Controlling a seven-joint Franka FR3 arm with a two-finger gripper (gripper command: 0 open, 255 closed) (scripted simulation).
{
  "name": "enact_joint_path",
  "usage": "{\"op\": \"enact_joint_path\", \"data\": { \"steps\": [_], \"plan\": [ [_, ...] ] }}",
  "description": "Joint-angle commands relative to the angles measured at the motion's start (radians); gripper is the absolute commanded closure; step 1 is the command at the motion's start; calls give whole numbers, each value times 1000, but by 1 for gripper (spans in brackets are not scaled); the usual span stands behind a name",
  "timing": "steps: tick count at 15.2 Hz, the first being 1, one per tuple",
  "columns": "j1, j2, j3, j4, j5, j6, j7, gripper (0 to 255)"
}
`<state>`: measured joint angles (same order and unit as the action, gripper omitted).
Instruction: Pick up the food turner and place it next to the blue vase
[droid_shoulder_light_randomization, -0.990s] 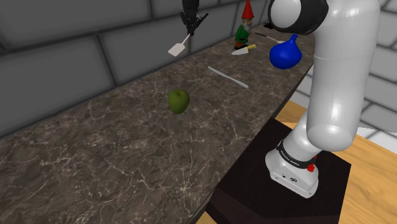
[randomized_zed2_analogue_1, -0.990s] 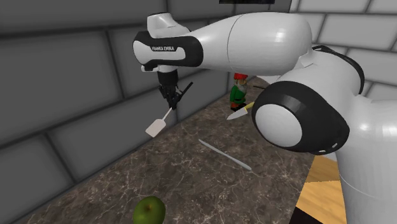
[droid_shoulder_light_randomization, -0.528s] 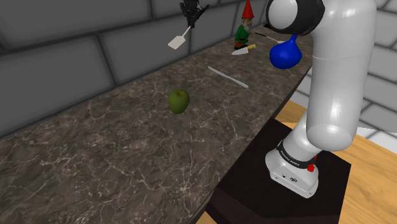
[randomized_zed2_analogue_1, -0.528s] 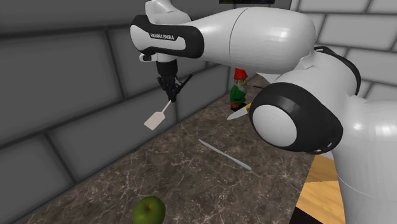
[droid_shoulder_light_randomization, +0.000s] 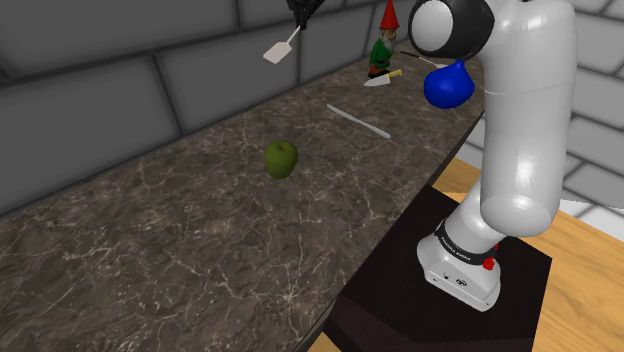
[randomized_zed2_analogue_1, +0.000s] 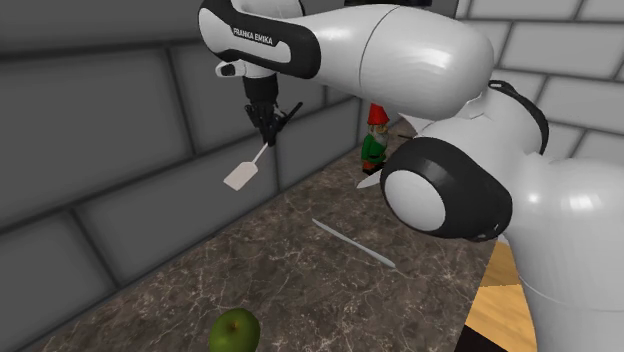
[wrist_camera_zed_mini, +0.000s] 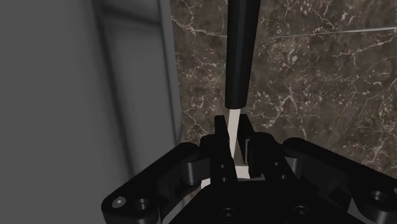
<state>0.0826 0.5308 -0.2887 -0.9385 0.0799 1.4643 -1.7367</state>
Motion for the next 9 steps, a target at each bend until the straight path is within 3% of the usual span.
{"op": "enact_joint_path", "data": {
  "steps": [1, 2, 5, 9],
  "plan": [
    [-13, 34, 2, 87, 8, -53, -1, 255],
    [-17, 44, 3, 111, 10, -68, -1, 255],
    [13, -144, -19, -188, -30, 46, -29, 255],
    [20, -320, -39, -438, -77, 128, -60, 255]
  ]
}}
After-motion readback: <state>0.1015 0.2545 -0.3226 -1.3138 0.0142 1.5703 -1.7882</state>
